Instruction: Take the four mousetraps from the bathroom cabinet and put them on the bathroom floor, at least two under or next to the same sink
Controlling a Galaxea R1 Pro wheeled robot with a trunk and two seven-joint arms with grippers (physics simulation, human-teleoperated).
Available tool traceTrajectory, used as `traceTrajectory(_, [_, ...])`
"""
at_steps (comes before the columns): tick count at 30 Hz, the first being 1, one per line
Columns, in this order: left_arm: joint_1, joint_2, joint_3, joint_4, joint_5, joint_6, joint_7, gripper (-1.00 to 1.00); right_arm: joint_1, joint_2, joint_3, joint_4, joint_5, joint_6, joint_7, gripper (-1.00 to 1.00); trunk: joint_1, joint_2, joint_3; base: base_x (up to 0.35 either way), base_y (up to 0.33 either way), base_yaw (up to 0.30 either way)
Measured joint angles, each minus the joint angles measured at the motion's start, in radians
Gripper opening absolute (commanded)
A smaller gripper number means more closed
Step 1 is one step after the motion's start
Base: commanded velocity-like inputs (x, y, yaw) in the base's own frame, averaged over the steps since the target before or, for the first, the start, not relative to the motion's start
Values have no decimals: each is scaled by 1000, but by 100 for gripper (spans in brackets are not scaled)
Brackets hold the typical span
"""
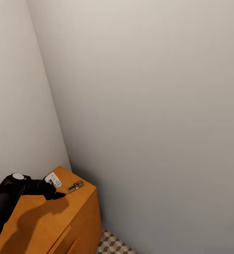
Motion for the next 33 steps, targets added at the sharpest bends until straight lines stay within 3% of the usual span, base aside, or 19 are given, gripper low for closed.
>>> traceTrajectory(6, [0, 0, 0, -7, 59, -1, 3, 100, 0, 0, 0, 0, 0, 0, 0, 100, 0, 0, -8, 0, 0, 0])
traceTrajectory(9, [0, 0, 1, -8, 68, -1, 4, 100, 0, -1, 0, 0, 0, 0, 0, 100, 0, 0, -12, 0, 0, 0])
traceTrajectory(11, [0, 1, 4, -8, 72, -1, 5, 100, 0, -1, 0, 0, 0, 0, 0, 100, 0, 0, -14, 0, 0, 0])
traceTrajectory(19, [0, 3, 106, -7, 76, -2, 7, 100, 0, -1, 0, 0, 0, 0, 0, 100, 0, 0, -24, 0, 0, 0])
traceTrajectory(25, [0, 2, 114, -5, 76, -2, 24, 100, 0, -1, 0, 0, 0, 0, 0, 100, 0, 0, -30, 0, 0, 0])
traceTrajectory(33, [0, 2, 115, -15, 76, 0, 94, 100, 0, -1, 0, 0, 0, 0, 0, 100, 0, 0, -39, 0, 0, 0])
